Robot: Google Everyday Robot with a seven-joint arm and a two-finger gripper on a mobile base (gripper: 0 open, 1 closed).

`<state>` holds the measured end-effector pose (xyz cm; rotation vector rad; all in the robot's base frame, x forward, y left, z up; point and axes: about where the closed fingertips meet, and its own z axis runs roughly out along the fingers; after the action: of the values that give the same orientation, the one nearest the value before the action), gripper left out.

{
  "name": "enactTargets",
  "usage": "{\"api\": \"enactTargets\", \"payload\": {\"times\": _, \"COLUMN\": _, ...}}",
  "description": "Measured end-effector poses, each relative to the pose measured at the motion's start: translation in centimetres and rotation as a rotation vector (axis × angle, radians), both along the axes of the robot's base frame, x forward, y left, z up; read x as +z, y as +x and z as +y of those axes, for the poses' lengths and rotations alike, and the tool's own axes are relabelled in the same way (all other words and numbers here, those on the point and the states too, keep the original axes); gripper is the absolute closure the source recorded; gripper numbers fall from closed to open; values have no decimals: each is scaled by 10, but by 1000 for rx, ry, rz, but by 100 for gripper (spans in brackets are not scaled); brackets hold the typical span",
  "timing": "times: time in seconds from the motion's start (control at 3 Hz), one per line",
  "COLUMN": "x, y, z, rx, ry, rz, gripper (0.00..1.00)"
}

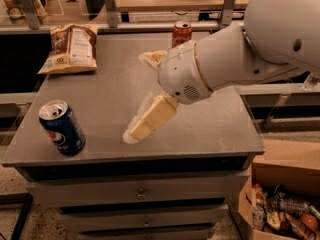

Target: Move pepsi can near brown chip bag

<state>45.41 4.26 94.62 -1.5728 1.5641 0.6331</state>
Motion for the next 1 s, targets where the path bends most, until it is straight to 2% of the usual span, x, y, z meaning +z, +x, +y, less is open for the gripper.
{"api": "enactTargets", "payload": {"times": 0.67, "x": -17, "y": -22, "z": 78, "rx": 171, "ry": 69, "rz": 19, "gripper": 0}}
{"api": "enactTargets", "payload": {"times": 1.0, "x": -25, "y": -27, "z": 105, "rx": 217, "ry": 99, "rz": 31, "gripper": 0}}
